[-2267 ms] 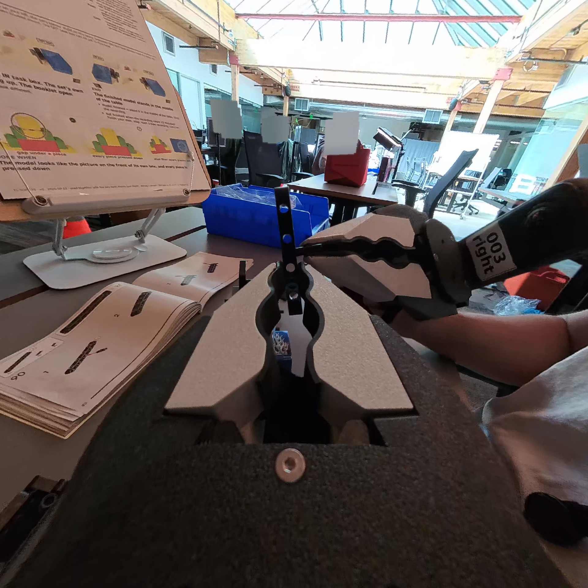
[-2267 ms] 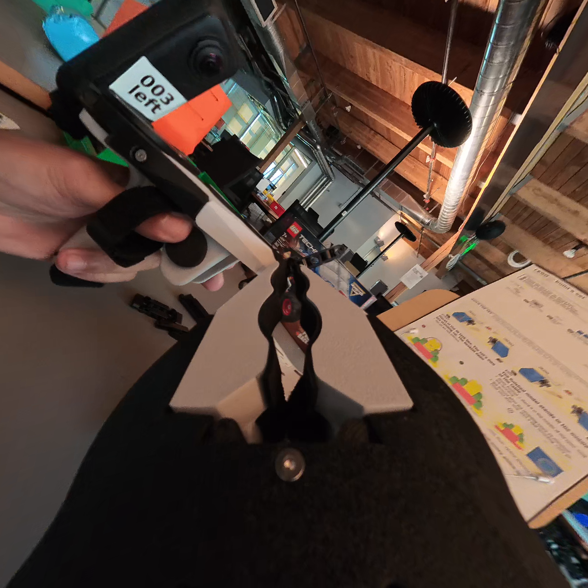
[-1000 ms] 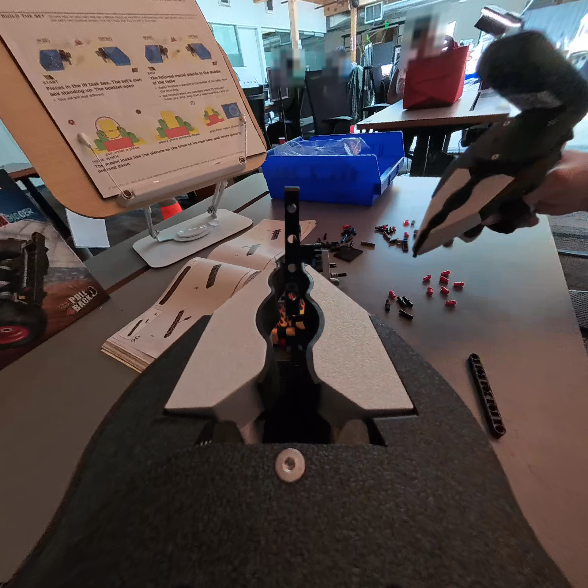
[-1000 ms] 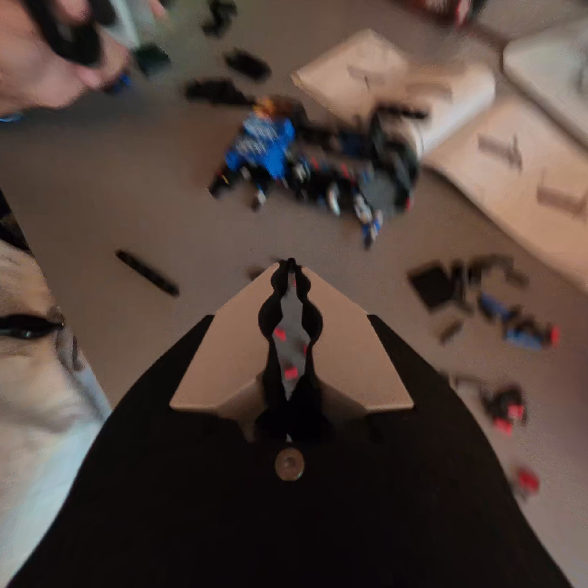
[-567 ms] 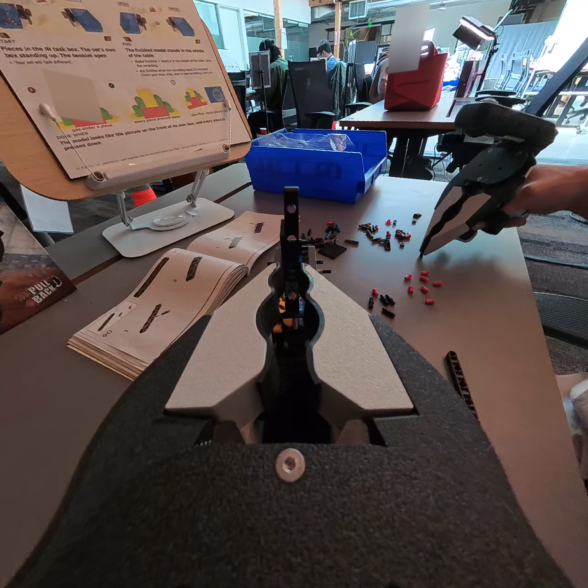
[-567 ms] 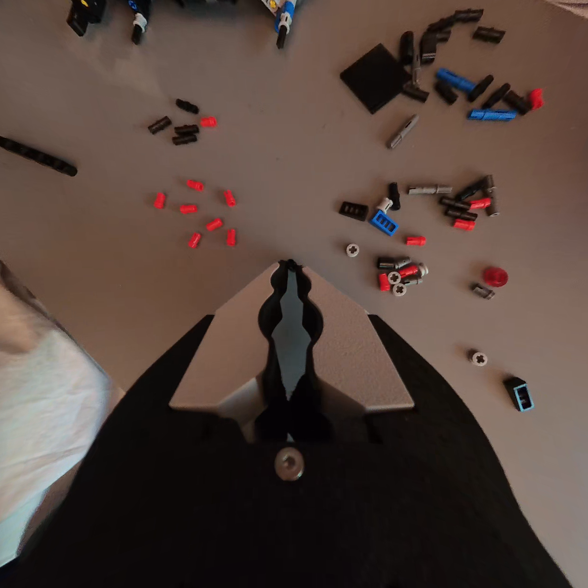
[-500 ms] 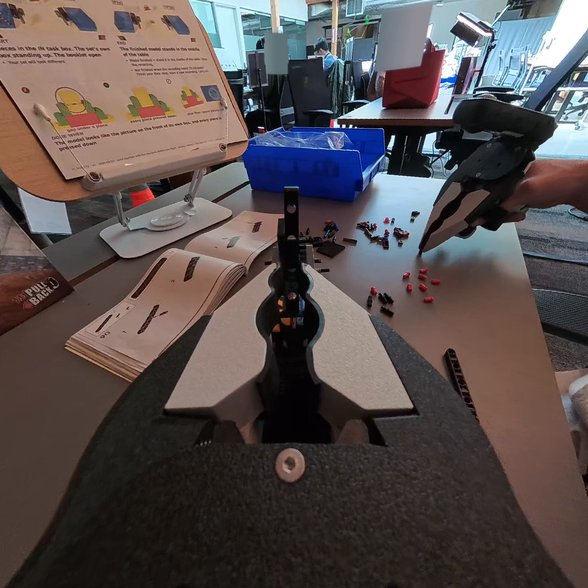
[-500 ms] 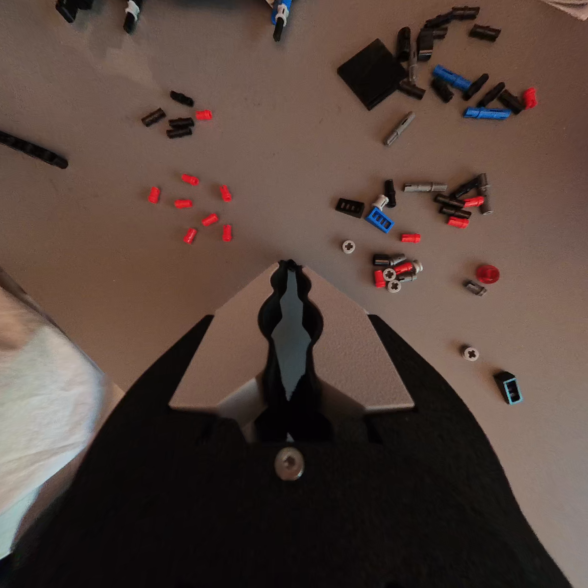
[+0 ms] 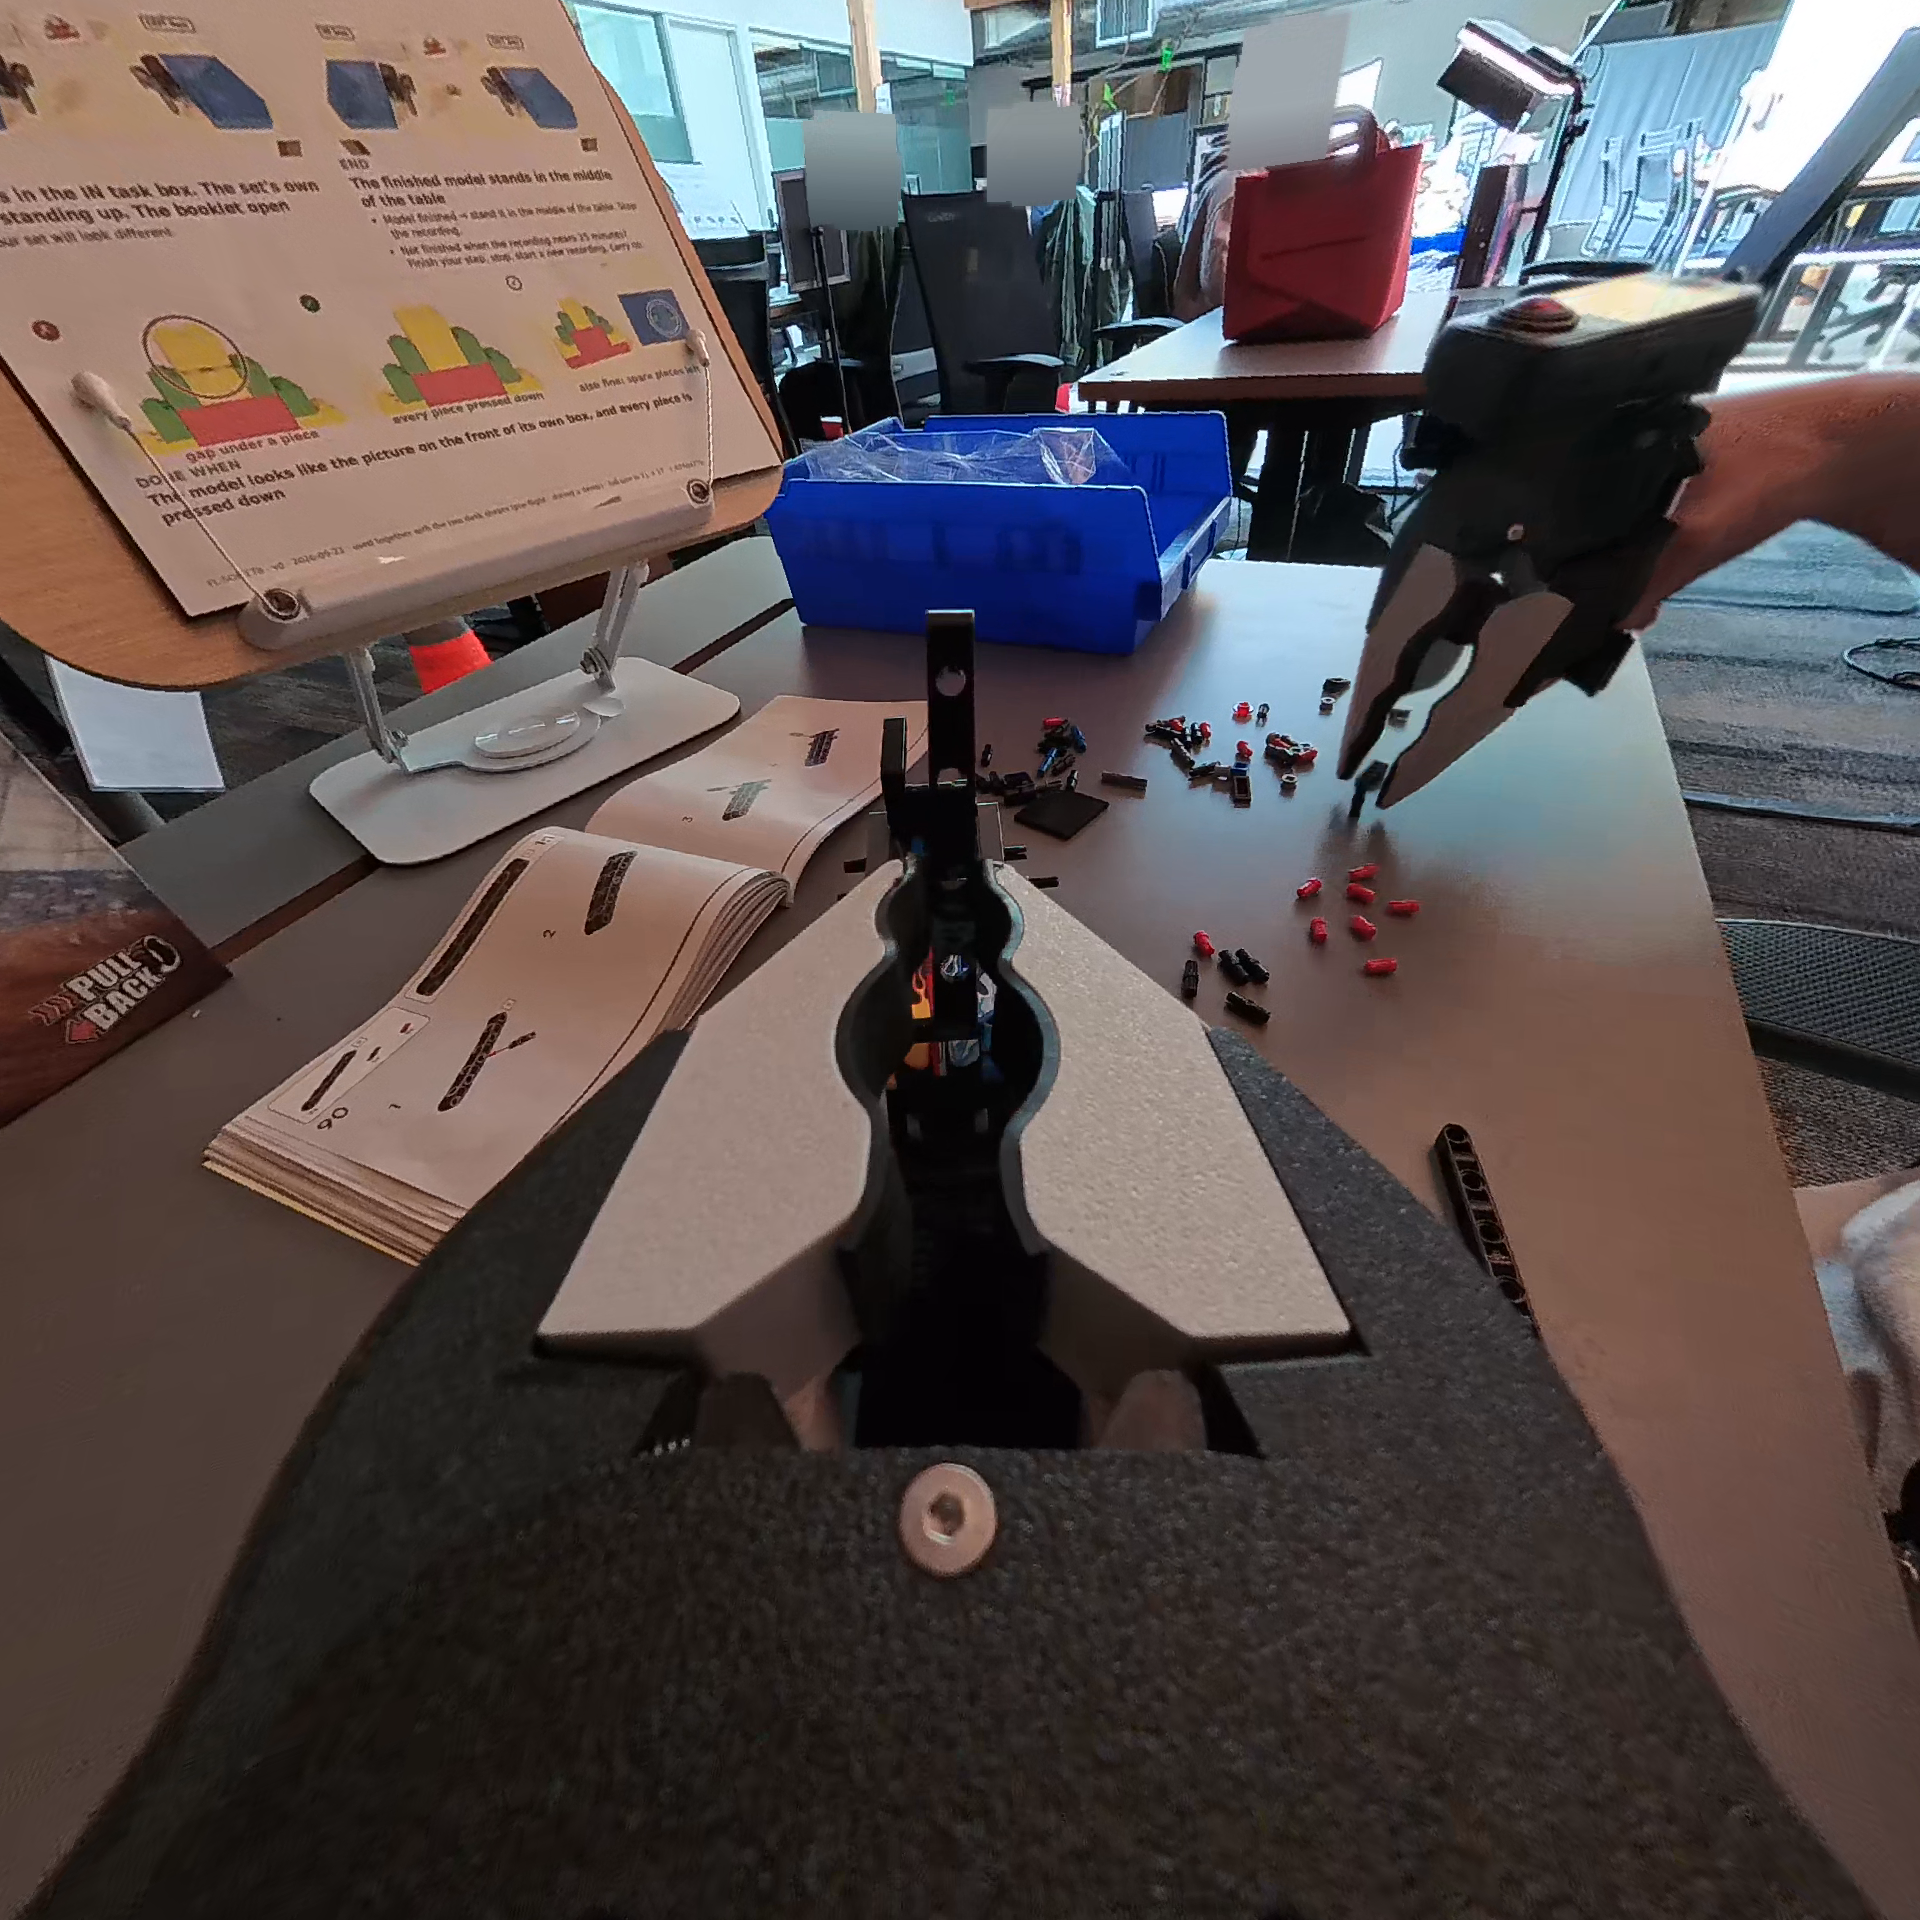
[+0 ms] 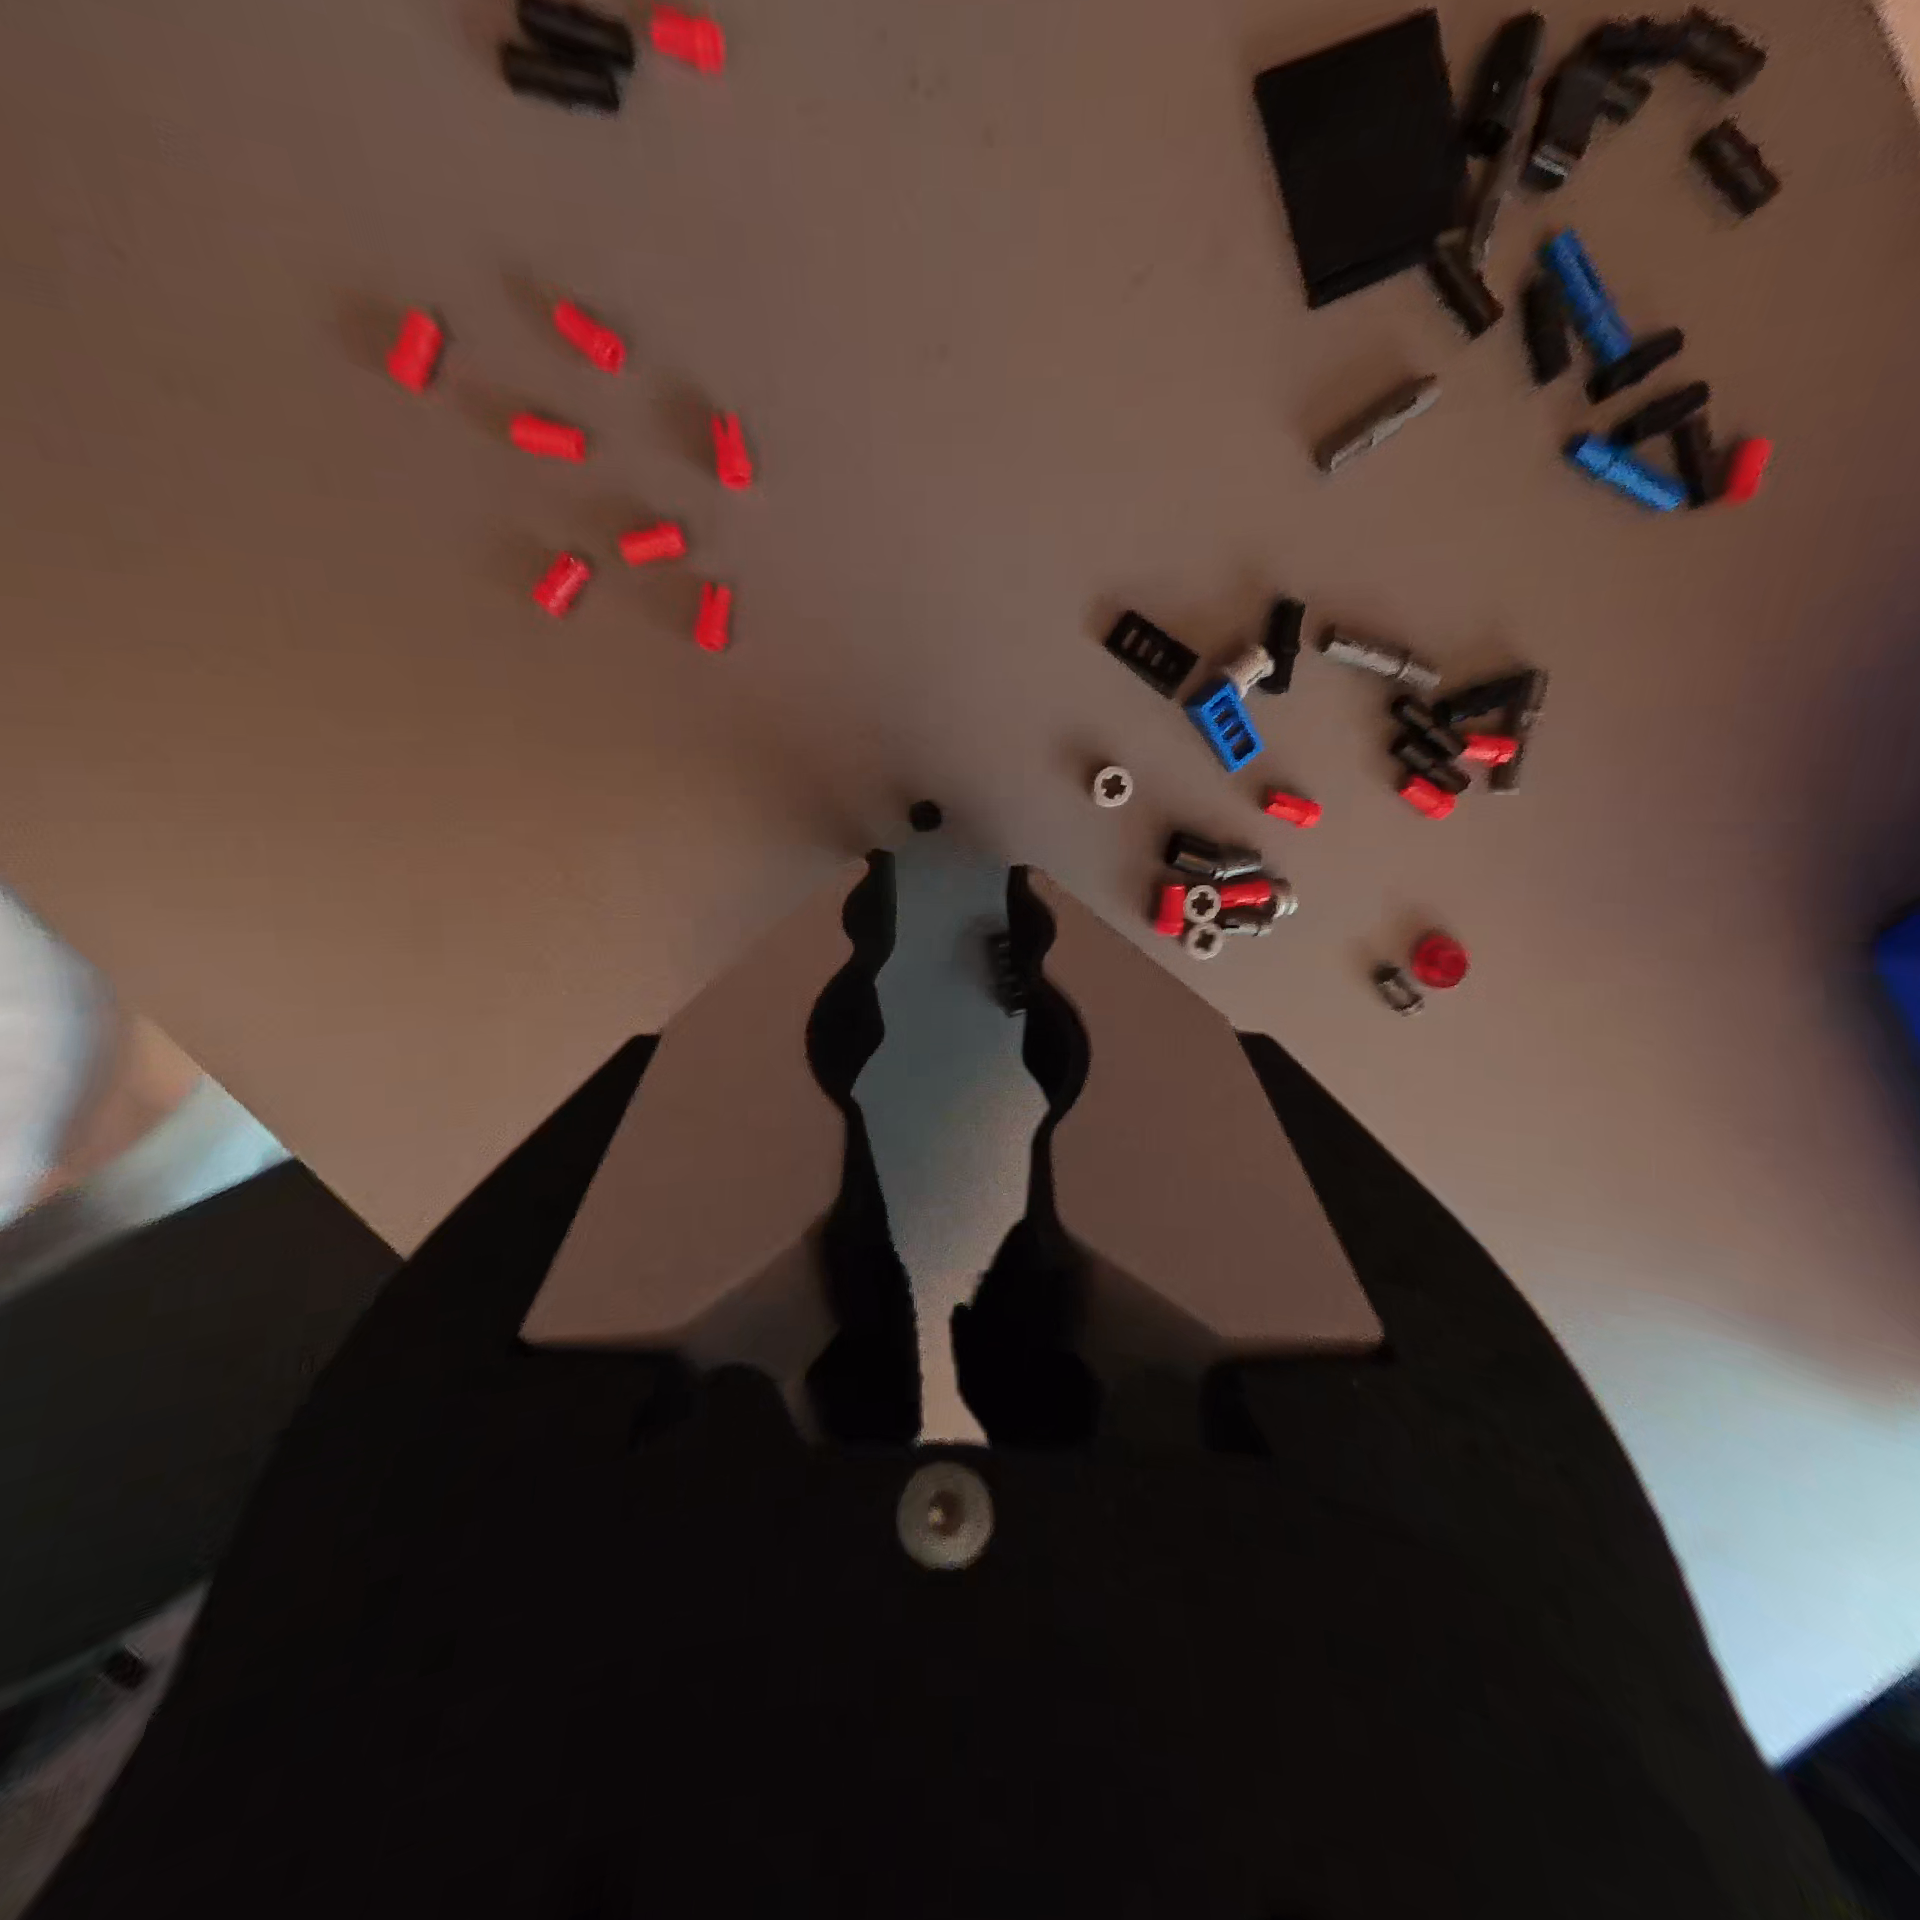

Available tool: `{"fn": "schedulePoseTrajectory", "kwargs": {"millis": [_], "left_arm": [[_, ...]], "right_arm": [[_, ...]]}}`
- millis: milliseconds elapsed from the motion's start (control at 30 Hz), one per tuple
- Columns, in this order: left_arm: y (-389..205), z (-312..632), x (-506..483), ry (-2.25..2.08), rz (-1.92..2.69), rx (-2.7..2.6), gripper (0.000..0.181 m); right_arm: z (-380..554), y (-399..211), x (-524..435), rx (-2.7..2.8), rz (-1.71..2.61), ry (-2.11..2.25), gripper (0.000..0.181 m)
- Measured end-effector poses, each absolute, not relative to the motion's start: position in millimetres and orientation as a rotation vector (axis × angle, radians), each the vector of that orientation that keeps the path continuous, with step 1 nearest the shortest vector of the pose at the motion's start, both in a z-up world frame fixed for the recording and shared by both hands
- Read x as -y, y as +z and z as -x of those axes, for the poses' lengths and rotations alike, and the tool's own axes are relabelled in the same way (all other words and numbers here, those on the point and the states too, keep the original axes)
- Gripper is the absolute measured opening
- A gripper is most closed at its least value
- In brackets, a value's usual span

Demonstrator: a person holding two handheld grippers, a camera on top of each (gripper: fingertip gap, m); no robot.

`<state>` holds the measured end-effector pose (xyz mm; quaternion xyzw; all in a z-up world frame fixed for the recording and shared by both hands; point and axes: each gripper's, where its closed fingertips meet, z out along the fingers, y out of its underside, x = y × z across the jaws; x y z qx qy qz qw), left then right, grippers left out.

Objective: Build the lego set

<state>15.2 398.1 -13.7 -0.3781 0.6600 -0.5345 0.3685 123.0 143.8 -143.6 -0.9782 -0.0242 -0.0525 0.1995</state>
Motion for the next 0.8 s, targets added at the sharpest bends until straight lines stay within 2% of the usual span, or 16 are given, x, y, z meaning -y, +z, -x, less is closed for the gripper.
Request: {"fn": "schedulePoseTrajectory", "kwargs": {"millis": [33, 400, 800], "left_arm": [[-14.1, -15.2, -397.7, -1.368, 0.966, -1.700, 0.006], [-15.3, -14.7, -395.3, -1.356, 0.944, -1.720, 0.006], [-17.8, -14.8, -393.6, -1.335, 0.932, -1.734, 0.006]], "right_arm": [[-123.3, -141.9, -145.3, 0.130, 2.749, -0.143, 0.020], [-118.8, -134.5, -152.3, 0.483, 2.824, -0.006, 0.013], [-119.0, -144.0, -153.2, 0.494, 2.850, 0.036, 0.010]]}}
